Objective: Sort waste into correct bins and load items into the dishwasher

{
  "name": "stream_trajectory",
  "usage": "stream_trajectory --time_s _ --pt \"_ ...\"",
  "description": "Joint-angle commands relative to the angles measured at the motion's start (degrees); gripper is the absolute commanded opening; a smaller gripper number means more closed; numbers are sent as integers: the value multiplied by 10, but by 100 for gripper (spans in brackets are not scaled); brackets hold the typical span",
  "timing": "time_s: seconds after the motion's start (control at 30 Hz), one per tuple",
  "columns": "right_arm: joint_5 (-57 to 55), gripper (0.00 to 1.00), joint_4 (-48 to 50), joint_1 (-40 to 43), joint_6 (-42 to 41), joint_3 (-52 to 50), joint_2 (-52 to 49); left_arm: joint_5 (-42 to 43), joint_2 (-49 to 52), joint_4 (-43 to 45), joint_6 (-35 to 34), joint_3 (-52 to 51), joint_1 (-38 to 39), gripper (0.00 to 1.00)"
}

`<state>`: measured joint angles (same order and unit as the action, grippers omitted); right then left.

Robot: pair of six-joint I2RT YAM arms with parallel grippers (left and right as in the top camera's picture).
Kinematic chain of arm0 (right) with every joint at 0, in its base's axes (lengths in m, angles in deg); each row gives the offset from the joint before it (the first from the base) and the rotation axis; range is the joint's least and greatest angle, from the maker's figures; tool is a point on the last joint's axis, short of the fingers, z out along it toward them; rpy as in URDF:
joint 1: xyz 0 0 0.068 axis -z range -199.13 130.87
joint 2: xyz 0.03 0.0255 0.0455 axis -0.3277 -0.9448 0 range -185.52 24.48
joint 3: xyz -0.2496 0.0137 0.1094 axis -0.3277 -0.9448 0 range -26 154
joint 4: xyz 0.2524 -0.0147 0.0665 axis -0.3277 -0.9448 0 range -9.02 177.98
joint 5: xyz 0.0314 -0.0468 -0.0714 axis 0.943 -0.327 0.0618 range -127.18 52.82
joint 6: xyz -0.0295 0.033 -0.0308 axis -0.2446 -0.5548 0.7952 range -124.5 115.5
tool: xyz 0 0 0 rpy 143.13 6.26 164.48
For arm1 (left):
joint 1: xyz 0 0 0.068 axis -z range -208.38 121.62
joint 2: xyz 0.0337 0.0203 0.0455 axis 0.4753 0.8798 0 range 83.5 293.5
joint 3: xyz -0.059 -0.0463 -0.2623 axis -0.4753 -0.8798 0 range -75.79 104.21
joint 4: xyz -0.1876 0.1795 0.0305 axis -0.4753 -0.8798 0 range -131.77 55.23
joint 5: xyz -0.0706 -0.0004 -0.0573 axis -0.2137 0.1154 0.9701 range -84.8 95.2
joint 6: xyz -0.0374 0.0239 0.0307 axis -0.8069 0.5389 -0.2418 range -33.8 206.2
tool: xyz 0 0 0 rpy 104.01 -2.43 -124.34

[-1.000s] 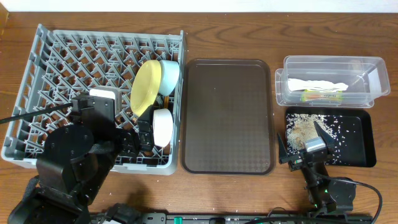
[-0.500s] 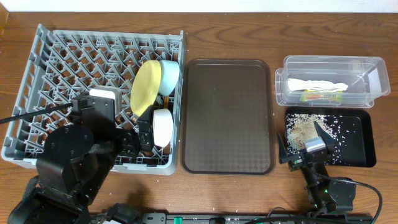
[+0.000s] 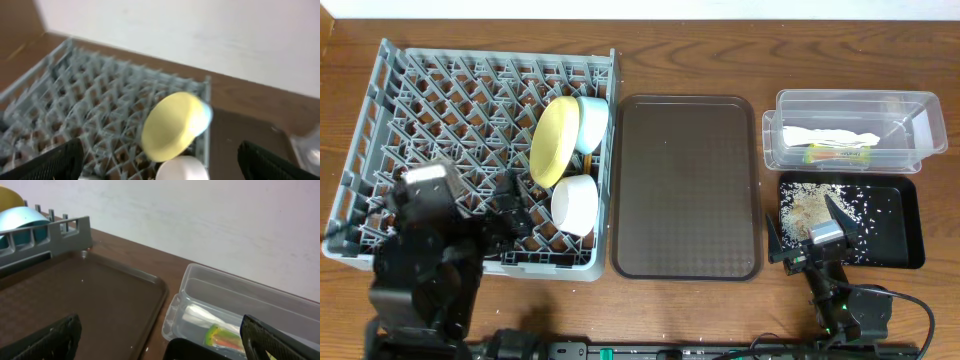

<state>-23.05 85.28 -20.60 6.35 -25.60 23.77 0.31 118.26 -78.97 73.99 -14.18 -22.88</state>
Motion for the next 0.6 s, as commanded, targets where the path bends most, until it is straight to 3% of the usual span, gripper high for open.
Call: stream_trajectory --time_s 0.0,0.27,0.57 --pt "3 99 -1 3 -5 -1 3 -5 -61 44 -44 -89 -34 100" --pt "3 99 -1 3 -5 -1 3 -5 -257 193 -44 -308 -58 100" --pt "3 99 -1 3 -5 -1 3 -3 -344 303 -31 -455 -57 100"
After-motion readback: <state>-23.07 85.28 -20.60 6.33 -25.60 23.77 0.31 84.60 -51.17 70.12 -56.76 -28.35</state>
